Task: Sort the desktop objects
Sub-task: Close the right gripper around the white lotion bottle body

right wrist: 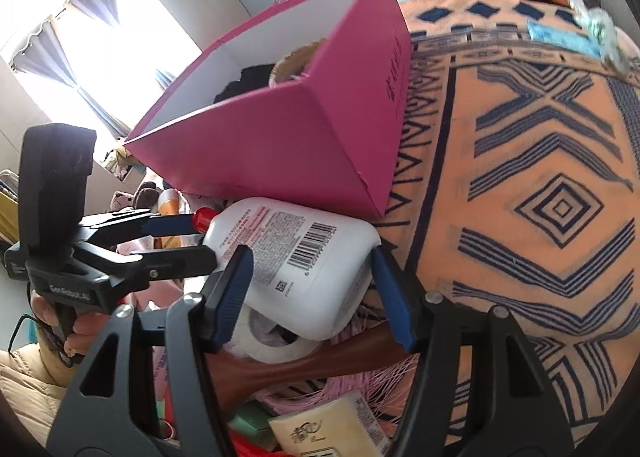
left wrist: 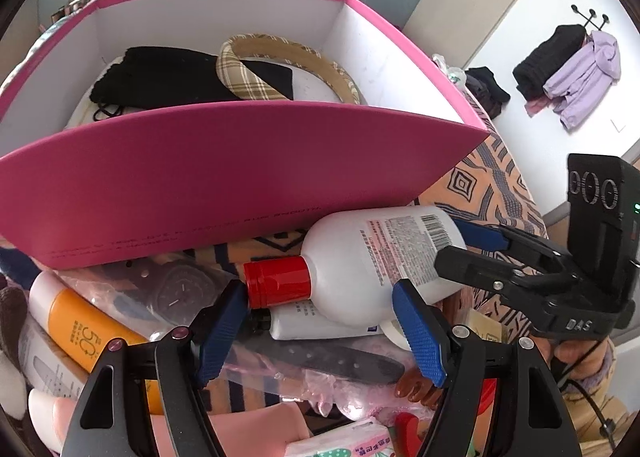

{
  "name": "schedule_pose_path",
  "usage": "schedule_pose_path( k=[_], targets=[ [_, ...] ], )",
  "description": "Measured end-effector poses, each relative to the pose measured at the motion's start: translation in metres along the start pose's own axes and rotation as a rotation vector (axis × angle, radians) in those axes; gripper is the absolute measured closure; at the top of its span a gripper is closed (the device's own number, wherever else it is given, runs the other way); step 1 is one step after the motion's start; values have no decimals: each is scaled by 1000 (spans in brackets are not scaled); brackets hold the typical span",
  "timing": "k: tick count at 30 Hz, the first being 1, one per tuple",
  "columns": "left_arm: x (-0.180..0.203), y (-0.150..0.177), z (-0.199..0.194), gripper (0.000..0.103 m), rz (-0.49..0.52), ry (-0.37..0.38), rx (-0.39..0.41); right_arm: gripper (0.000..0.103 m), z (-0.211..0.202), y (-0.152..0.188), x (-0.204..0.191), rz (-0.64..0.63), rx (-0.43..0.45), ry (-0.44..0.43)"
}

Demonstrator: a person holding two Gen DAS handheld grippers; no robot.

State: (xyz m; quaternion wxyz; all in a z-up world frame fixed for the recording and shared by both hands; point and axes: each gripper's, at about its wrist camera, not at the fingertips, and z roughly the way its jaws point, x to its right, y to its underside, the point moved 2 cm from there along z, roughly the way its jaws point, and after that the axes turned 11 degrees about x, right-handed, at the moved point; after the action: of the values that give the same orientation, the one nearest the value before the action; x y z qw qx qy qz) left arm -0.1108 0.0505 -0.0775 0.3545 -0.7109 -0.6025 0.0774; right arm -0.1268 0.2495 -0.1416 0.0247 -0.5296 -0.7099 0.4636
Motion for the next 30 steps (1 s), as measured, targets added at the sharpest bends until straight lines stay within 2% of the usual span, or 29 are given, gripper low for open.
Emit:
schedule_pose_path(
  k=[18, 30],
  targets=[
    [0, -2, -30, 27, -56, -12, 63, 39, -27, -7, -48, -163, 126, 40],
    [-6, -1, -28, 29, -61, -24, 68, 40, -24, -1, -56, -205, 122, 46]
  ],
)
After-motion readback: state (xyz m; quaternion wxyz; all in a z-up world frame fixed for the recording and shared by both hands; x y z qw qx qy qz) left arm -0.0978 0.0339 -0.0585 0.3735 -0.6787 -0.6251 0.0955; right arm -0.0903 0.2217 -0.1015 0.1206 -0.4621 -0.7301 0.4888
